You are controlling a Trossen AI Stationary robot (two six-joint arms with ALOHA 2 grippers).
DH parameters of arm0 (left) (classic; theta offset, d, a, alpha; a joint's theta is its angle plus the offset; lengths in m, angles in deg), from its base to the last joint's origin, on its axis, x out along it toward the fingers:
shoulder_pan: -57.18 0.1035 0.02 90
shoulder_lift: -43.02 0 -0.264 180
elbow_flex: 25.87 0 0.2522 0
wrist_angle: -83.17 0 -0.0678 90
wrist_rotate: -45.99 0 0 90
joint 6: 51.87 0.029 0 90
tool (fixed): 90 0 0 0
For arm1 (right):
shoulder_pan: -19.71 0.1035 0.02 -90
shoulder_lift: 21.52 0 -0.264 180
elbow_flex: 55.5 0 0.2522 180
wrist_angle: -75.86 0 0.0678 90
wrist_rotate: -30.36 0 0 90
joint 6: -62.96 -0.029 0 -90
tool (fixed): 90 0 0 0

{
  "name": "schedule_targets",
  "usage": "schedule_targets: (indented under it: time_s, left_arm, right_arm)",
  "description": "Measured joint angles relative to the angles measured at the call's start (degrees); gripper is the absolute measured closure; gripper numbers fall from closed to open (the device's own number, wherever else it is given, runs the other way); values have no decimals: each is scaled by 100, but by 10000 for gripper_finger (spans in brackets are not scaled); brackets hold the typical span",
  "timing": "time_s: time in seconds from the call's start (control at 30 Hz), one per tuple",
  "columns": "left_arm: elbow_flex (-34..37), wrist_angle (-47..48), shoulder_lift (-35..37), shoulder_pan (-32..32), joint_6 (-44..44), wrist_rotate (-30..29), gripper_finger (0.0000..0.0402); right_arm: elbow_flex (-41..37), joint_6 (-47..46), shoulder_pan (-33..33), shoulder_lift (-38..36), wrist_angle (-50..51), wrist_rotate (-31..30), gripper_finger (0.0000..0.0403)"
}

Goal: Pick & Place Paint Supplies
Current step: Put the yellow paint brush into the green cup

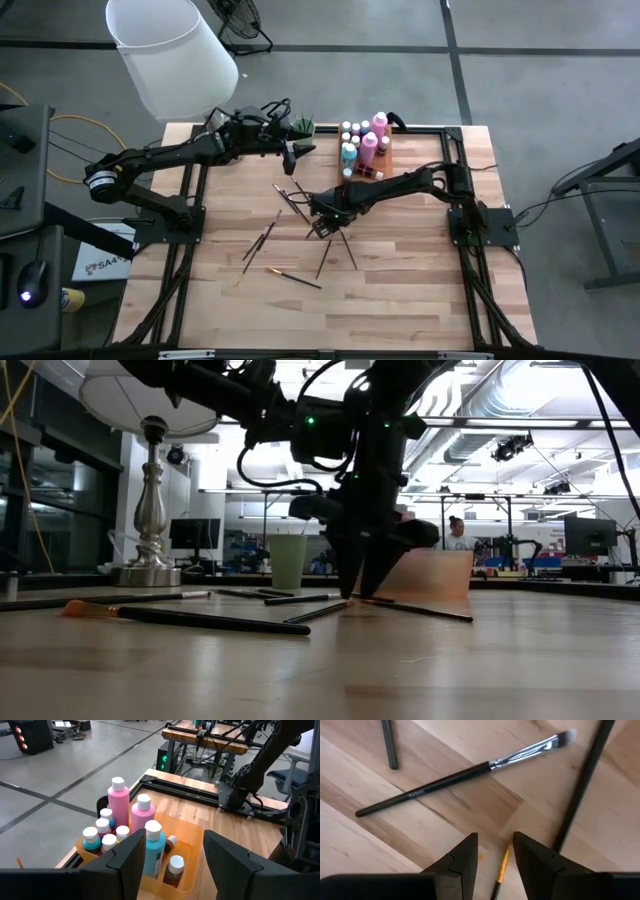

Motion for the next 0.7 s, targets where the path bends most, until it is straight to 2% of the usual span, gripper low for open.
schedule_targets:
  time_s: [0.7]
  left_arm:
    - [0,29,0,1,1,1,206]
  right_arm:
    - [27,-175,63,156,80,61,283]
